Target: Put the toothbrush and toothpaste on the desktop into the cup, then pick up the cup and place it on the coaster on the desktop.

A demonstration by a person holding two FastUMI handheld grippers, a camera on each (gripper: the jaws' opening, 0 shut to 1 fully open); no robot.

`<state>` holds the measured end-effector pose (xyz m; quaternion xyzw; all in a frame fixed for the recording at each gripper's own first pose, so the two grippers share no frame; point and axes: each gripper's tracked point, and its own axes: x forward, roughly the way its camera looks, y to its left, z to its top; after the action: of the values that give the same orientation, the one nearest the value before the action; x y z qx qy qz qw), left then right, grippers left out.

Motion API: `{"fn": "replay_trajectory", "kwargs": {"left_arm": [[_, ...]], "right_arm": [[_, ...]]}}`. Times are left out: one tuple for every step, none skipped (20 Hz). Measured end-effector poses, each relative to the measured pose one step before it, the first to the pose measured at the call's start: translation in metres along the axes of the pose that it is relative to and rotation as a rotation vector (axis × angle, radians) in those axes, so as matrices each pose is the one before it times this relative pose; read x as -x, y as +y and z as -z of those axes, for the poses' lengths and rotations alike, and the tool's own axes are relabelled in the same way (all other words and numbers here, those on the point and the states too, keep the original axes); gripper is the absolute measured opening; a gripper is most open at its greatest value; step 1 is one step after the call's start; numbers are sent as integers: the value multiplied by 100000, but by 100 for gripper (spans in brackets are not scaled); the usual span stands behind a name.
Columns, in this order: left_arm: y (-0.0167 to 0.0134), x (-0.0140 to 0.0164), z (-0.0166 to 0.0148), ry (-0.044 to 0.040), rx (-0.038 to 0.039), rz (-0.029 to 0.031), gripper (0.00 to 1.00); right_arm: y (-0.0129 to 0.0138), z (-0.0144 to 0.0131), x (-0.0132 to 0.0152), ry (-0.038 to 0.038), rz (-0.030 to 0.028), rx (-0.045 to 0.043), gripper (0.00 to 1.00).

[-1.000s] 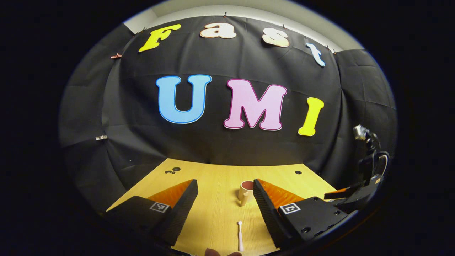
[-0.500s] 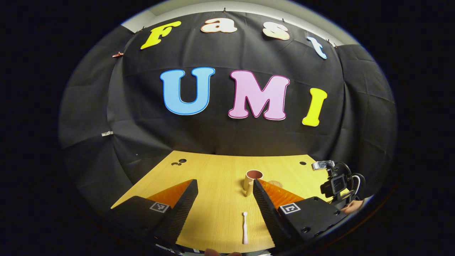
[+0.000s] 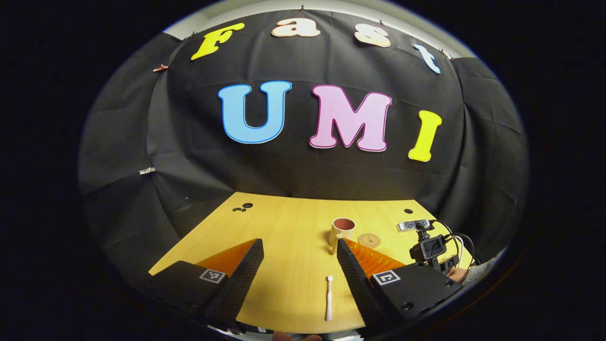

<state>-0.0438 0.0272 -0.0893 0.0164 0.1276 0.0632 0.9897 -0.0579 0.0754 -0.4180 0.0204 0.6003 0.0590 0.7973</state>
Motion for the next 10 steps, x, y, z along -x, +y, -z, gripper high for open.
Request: {"fn": "replay_trajectory", "kwargs": {"left_arm": [[161, -153, 93, 376, 187, -423, 97], [14, -86, 195, 477, 125, -406, 97], [110, -181, 115, 516, 42, -371, 97], [13, -193, 369, 989, 3, -257, 97], [-107, -213, 410, 1214, 198, 267, 97], [-266, -157, 631, 1744, 324, 946, 97], [-273, -222, 424, 2012, 282, 692, 97], [-289, -415, 575, 1990, 304, 1145, 97], [-422, -393, 512, 2035, 28, 863, 97], [-230, -473, 750, 2568, -366, 836, 97]], "right_arm": [[-291, -192, -138, -536, 1267, 349, 88], [-43, 17, -38, 727, 271, 94, 81], [-340, -28, -68, 467, 937, 254, 78], [-151, -121, 117, 465, -260, -93, 71], [-127, 82, -271, 764, -218, -204, 64], [-156, -167, -572, 438, -506, -162, 53], [-55, 32, 928, 577, -1220, -1224, 48], [-28, 153, -143, 1024, -1225, -405, 44], [33, -56, -1, 439, -1055, -424, 41], [14, 2, 177, -266, -1163, -294, 38]]}}
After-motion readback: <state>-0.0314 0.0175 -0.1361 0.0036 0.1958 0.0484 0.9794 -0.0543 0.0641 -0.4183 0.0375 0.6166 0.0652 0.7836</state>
